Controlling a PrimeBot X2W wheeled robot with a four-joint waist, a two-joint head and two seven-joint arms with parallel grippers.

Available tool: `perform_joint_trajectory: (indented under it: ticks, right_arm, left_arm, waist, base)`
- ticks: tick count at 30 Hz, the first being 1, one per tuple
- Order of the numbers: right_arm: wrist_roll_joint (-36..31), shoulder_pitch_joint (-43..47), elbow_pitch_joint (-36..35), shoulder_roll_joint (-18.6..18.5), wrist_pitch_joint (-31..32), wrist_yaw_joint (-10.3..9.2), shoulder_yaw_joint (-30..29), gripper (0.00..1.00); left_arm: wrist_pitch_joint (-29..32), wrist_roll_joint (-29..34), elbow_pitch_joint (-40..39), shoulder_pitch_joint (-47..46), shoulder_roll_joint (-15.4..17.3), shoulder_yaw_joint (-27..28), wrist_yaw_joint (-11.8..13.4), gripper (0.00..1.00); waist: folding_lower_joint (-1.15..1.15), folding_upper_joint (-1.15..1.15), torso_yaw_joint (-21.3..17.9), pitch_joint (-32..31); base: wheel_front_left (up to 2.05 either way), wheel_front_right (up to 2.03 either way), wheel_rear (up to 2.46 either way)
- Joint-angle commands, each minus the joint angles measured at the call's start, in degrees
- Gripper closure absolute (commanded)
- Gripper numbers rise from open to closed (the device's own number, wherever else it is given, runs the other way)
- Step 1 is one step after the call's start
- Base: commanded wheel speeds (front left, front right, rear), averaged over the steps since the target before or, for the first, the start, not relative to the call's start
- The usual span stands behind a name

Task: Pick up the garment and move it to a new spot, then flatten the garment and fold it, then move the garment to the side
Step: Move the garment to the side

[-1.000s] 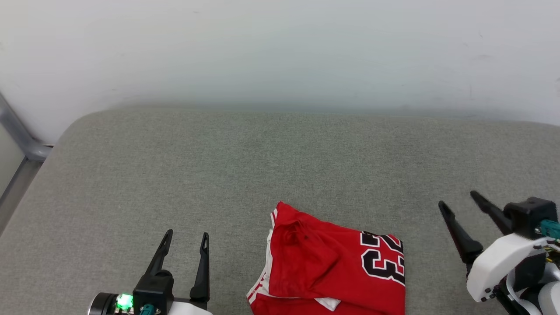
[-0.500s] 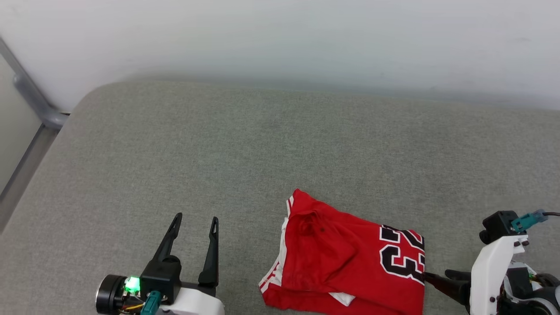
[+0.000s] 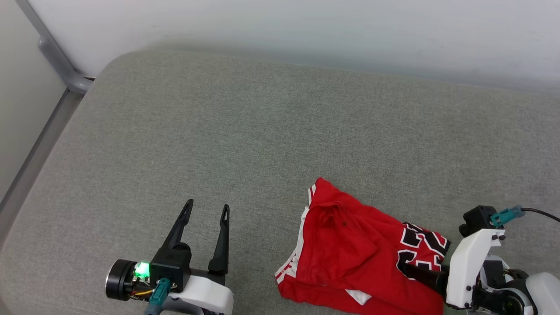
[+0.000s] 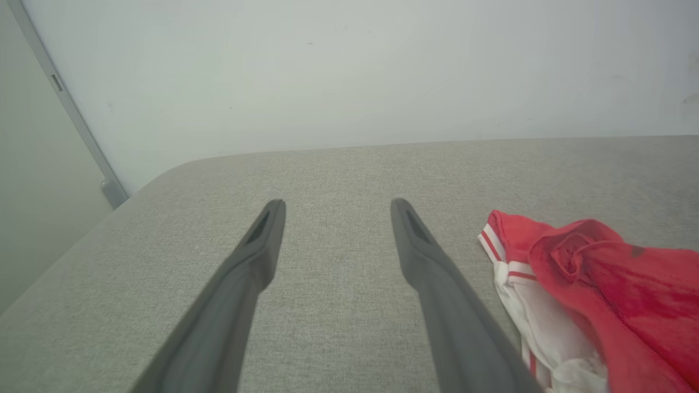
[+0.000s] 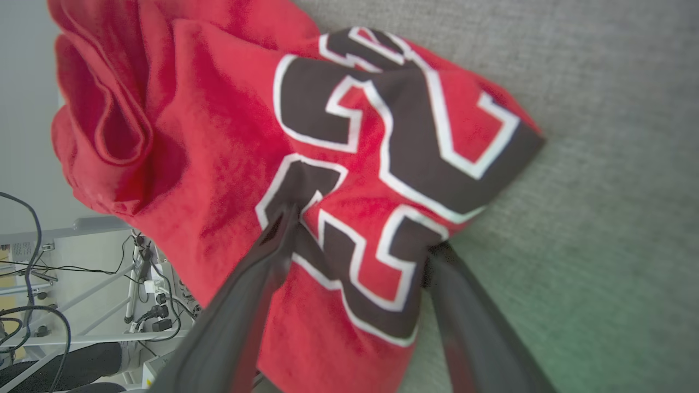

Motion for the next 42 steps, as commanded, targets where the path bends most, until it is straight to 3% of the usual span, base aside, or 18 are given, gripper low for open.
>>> perform_joint_trajectory:
  ticks: [1,2,3,12,18,24,33,42]
  right_arm:
    - [-0.4,0.3,1.4,0.9,-0.8,-0.08,2.0,0.00]
    - [-0.3,0.2,1.5,0.8,-1.5,-0.08,2.6,0.62]
    - [-0.3,-0.1,1.3,0.6,-2.6,-0.08,3.1,1.00]
    - [-1.4,-3.8,-5.4,-4.7,-10.2,-0.05,9.2,1.00]
    - [-4.0,-5.6,-11.9,-11.2,-11.5,-0.05,14.6,1.00]
    - [-6.1,-7.5,-15.0,-17.0,-10.3,-0.06,14.9,1.00]
    - [-6.0,-12.7,-13.5,-22.8,-9.6,-0.06,10.8,1.00]
    - [-10.5,-20.2,-4.9,-29.7,-10.8,-0.07,5.8,1.00]
  left_arm:
    - [-0.3,0.3,0.1,-0.8,-0.1,0.0,-0.1,0.00]
    - [-0.3,0.3,0.1,-0.9,-0.1,0.0,-0.1,0.00]
    - [-0.3,0.3,0.2,-0.8,-0.1,0.0,0.0,0.00]
    - [-0.3,0.0,0.7,2.0,-0.2,0.7,0.7,0.00]
    - [-0.3,-0.6,0.1,4.0,-0.2,1.4,1.0,0.00]
    - [-0.2,-0.7,-0.9,4.3,-0.4,2.1,1.1,0.00]
    - [-0.2,0.1,-2.6,0.4,-0.1,2.7,0.7,0.00]
    - [-0.2,1.5,-4.1,-6.5,1.9,2.3,-0.8,0.00]
  waist:
    - [0.00,0.00,0.3,0.1]
    - [0.00,0.00,0.3,0.0]
    - [0.00,0.00,0.3,0.0]
    - [0.00,0.00,-2.0,-4.0]
    - [0.00,0.00,-7.1,-6.5]
    - [0.00,0.00,-12.5,-6.0]
    - [0.00,0.00,-21.1,0.5]
    - [0.00,0.00,-22.1,10.7]
  base:
    - [0.00,0.00,0.00]
    - [0.00,0.00,0.00]
    - [0.00,0.00,0.00]
    - [0.00,0.00,0.00]
    - [0.00,0.00,0.00]
    - [0.00,0.00,0.00]
    - [0.00,0.00,0.00]
    - [0.00,0.00,0.00]
